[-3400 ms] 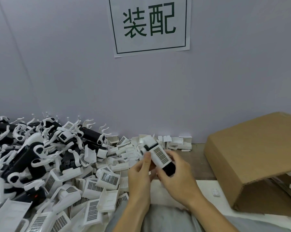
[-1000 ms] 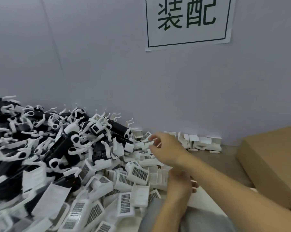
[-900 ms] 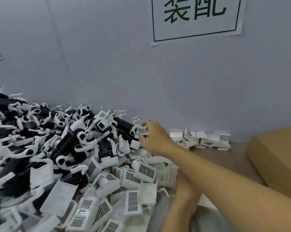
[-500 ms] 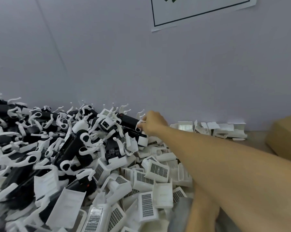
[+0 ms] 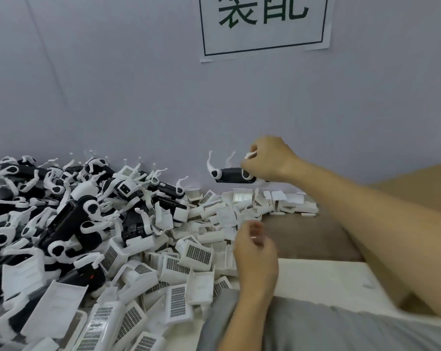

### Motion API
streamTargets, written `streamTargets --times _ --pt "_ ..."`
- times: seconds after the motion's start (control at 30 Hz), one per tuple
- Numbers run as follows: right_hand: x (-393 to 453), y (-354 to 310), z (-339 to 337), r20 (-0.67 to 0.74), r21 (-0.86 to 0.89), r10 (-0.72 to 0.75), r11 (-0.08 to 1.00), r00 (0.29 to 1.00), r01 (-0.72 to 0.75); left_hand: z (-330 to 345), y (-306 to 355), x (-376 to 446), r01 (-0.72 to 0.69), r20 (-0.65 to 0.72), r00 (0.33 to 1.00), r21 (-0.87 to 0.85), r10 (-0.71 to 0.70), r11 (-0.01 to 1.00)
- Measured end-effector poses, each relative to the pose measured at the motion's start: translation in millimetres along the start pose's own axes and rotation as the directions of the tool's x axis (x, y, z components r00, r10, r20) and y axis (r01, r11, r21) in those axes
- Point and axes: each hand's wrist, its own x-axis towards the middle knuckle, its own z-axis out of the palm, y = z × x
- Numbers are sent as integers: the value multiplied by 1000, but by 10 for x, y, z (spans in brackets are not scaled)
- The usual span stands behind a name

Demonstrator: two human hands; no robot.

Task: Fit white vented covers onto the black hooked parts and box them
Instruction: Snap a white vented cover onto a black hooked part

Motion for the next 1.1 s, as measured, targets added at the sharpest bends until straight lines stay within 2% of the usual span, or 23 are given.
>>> streamTargets --times 0.03,0.1,0.17,0.23,0.3,0.37,0.43,0.47,0.53,0.6,0.63,0.7,0.8,0.9,0.97,1.1 --pt "-88 51 -63 32 -139 -15 990 999 19 -184 45 -85 -90 -22 996 -37 89 995" --pt "-267 118 -202 116 -390 -26 918 993 69 -324 87 -79 -223 -148 957 174 249 959" --pt "-447 109 -335 224 -569 -4 812 975 134 -225 167 -161 -234 -49 963 329 264 915" --pt "-569 48 -413 314 -587 9 788 949 187 -175 137 -180 -252 28 963 453 269 855" --pt "-654 -38 -430 388 -507 -13 832 921 226 -226 136 -147 -248 52 965 498 257 831" --pt "-731 -94 -415 405 -409 -81 875 911 260 -229 176 -173 -264 -8 955 431 296 863" --pt "-803 -81 -350 348 -305 -174 908 921 287 -256 220 -170 -255 -87 951 316 295 914" --pt "-841 -39 -300 274 -226 -229 929 934 294 -275 228 -156 -227 -112 960 228 257 947" --pt "-928 95 -177 2 5 -300 954 954 300 -296 268 -148 -132 -139 980 57 139 990" --pt "-1031 271 12 -265 178 -218 946 939 270 -303 324 -139 -56 -163 986 -132 34 990" --pt "-1090 365 142 -324 246 -135 944 936 222 -308 340 -123 -12 -169 985 -229 -28 973" --pt "-1219 549 451 -318 370 -2 921 948 125 -325 331 -69 93 -174 969 -400 -175 912" --pt "-1358 763 820 -168 453 22 890 986 58 -362 278 -11 236 -115 923 -581 -366 779" --pt "-1365 867 907 -41 420 30 908 999 -10 -375 272 -5 280 8 911 -746 -411 605" --pt "-1360 891 903 -46 403 23 915 999 -2 -367 266 -16 282 34 921 -746 -389 603" --pt "-1360 836 895 -25 421 12 907 1000 0 -308 223 -56 237 37 960 -632 -277 737"
